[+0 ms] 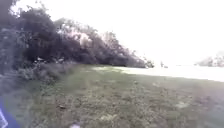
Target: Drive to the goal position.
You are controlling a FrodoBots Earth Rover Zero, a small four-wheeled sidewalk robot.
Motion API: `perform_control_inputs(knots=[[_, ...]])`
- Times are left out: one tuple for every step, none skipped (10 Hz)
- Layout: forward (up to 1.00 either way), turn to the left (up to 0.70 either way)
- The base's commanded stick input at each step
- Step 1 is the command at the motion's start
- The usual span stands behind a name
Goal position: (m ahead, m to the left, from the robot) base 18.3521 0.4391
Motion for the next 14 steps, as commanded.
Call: perform_control_inputs(knots=[[0.70, 0.00], [0.70, 0.00], [0.70, 0.00], [0.70, 0.00], [0.70, 0.00], [0.70, 0.00], [0.70, 0.00], [0.70, 0.00], [0.70, 0.00], [0.70, 0.00], [0.70, 0.00], [0.70, 0.00], [0.70, 0.00], [0.70, 0.24]])
